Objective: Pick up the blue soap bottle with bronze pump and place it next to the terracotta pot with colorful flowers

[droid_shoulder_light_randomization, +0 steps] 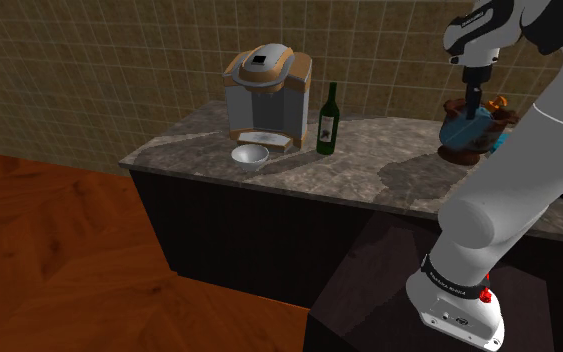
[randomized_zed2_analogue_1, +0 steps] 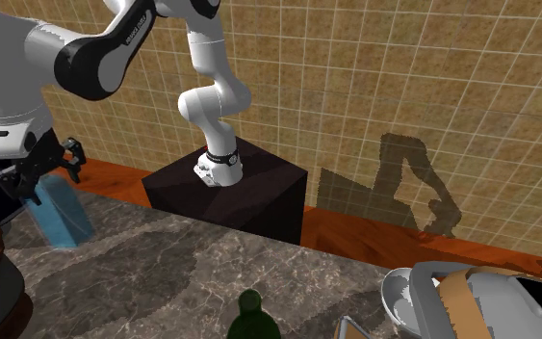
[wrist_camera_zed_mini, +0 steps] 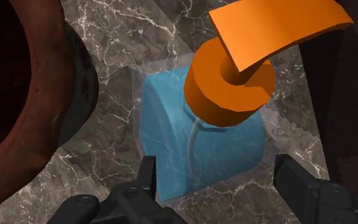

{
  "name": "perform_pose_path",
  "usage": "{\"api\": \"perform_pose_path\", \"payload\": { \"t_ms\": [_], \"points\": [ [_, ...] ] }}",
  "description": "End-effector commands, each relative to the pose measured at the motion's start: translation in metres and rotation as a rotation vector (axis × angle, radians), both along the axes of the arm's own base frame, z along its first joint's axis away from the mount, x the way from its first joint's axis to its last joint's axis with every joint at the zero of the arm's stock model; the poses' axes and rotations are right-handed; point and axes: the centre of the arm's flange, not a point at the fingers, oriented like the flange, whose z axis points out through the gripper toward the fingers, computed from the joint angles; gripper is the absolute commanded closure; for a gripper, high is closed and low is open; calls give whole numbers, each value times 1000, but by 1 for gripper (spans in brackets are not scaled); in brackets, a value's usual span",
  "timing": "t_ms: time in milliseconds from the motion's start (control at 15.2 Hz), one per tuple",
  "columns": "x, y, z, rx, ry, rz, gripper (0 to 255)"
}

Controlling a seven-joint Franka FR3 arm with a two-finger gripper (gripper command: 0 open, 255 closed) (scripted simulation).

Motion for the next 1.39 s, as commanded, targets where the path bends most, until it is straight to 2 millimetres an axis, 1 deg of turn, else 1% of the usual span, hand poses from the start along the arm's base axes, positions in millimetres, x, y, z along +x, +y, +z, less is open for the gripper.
{"api": "perform_pose_path", "payload": {
  "t_ms": [0, 1320],
  "points": [
    [0, 1, -10, -1, -1, 0, 255],
    [0, 1, -116, -1, -1, 0, 255]
  ]
}}
